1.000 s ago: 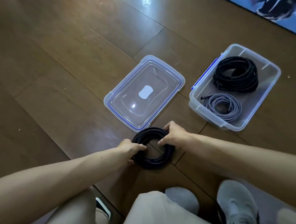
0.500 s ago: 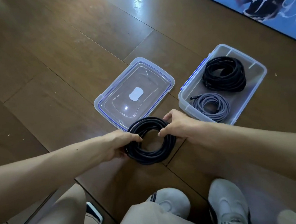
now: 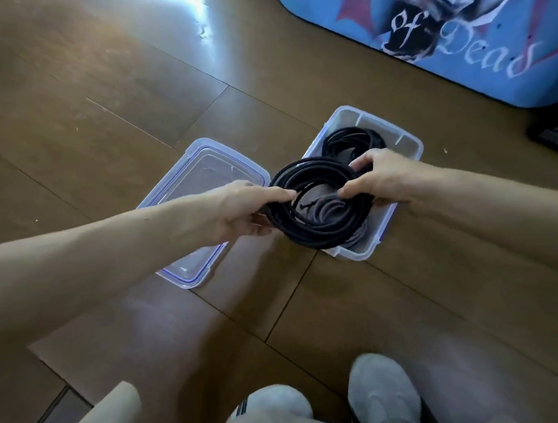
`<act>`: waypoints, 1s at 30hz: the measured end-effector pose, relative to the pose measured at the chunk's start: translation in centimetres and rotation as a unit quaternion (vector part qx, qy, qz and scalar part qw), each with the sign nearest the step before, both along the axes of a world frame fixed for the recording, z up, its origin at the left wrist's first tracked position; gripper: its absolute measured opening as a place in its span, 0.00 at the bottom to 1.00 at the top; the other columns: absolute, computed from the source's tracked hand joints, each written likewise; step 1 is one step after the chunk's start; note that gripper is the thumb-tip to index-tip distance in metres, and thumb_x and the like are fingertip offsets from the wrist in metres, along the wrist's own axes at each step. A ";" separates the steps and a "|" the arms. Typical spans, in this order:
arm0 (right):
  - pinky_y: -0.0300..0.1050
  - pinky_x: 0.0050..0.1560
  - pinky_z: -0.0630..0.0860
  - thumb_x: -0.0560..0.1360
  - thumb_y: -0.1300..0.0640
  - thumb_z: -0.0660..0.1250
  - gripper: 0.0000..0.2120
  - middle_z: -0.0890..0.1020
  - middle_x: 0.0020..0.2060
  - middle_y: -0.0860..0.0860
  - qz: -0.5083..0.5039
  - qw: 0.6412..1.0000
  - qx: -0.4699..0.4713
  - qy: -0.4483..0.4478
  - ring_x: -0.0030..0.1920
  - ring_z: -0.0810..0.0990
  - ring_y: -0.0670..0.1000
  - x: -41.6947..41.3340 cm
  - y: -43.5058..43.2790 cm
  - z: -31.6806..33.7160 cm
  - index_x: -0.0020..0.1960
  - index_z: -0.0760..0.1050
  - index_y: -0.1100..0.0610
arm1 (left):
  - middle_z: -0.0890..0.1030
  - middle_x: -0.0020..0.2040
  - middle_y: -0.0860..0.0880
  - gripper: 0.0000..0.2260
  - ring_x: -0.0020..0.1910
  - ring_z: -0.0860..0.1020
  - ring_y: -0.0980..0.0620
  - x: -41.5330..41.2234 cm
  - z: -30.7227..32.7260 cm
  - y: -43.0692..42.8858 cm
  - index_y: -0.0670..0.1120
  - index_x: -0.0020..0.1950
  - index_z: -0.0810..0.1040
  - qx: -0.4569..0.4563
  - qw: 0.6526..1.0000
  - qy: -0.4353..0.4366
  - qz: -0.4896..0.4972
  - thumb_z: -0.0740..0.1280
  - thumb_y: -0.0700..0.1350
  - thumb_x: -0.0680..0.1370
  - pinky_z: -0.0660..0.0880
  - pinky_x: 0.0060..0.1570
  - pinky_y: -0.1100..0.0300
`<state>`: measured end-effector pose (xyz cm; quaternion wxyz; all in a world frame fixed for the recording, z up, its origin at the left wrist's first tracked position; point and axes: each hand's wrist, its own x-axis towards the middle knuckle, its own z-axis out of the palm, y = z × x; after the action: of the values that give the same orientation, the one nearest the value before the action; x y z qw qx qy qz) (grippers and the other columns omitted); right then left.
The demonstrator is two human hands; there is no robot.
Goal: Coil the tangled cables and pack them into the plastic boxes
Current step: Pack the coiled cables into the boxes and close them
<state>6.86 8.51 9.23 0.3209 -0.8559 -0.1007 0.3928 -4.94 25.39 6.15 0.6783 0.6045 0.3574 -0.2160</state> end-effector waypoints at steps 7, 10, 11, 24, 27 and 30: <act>0.45 0.40 0.81 0.72 0.62 0.73 0.15 0.79 0.45 0.54 -0.111 0.993 0.015 0.047 0.43 0.82 0.53 2.9 -3.9 -3.3 0.53 0.69 0.56 | 0.80 0.43 0.45 0.12 0.38 0.77 0.52 6.3 -1.0 -2.7 0.38 0.56 0.78 0.112 0.992 -0.022 -0.058 0.67 0.45 0.77 0.75 0.36 0.62; 0.41 0.31 0.81 0.72 0.60 0.74 0.19 0.77 0.49 0.54 -0.108 0.993 -0.004 0.035 0.47 0.82 0.55 3.6 -4.2 -4.3 0.56 0.67 0.57 | 0.79 0.42 0.45 0.11 0.35 0.76 0.51 7.6 -2.1 -3.7 0.37 0.55 0.77 0.159 0.985 -0.013 -0.070 0.65 0.44 0.78 0.77 0.34 0.63; 0.40 0.27 0.79 0.72 0.58 0.74 0.18 0.78 0.50 0.55 -0.091 0.995 -0.015 0.024 0.44 0.82 0.55 3.7 -4.2 -4.6 0.56 0.68 0.59 | 0.79 0.43 0.44 0.12 0.37 0.77 0.50 7.8 -2.5 -3.9 0.36 0.56 0.77 0.173 0.982 -0.009 -0.075 0.64 0.44 0.79 0.78 0.38 0.61; 0.51 0.60 0.74 0.77 0.54 0.68 0.20 0.80 0.58 0.61 0.076 0.989 -0.076 -0.106 0.59 0.78 0.58 5.0 -2.3 -5.9 0.62 0.76 0.68 | 0.78 0.39 0.41 0.16 0.37 0.76 0.43 7.2 -5.2 -5.2 0.35 0.51 0.78 0.279 0.957 0.048 -0.057 0.60 0.47 0.77 0.78 0.53 0.48; 0.52 0.61 0.74 0.76 0.55 0.67 0.20 0.80 0.57 0.61 0.071 0.991 -0.064 -0.098 0.59 0.78 0.59 5.4 -2.1 -6.6 0.62 0.75 0.68 | 0.78 0.39 0.41 0.15 0.37 0.76 0.43 7.1 -5.3 -5.4 0.36 0.44 0.76 0.310 0.948 0.057 -0.047 0.60 0.47 0.78 0.76 0.47 0.53; 0.46 0.65 0.71 0.76 0.55 0.68 0.23 0.77 0.63 0.57 0.072 0.992 -0.043 -0.093 0.64 0.75 0.55 5.4 -2.0 -6.6 0.68 0.71 0.64 | 0.78 0.40 0.40 0.13 0.36 0.76 0.43 7.3 -5.0 -5.7 0.37 0.45 0.74 0.326 0.942 0.070 -0.050 0.59 0.45 0.79 0.73 0.38 0.57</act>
<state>12.30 6.47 2.65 0.2441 -0.8920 -0.1748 0.3379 2.32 19.70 1.18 0.4058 0.7927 0.4247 -0.1632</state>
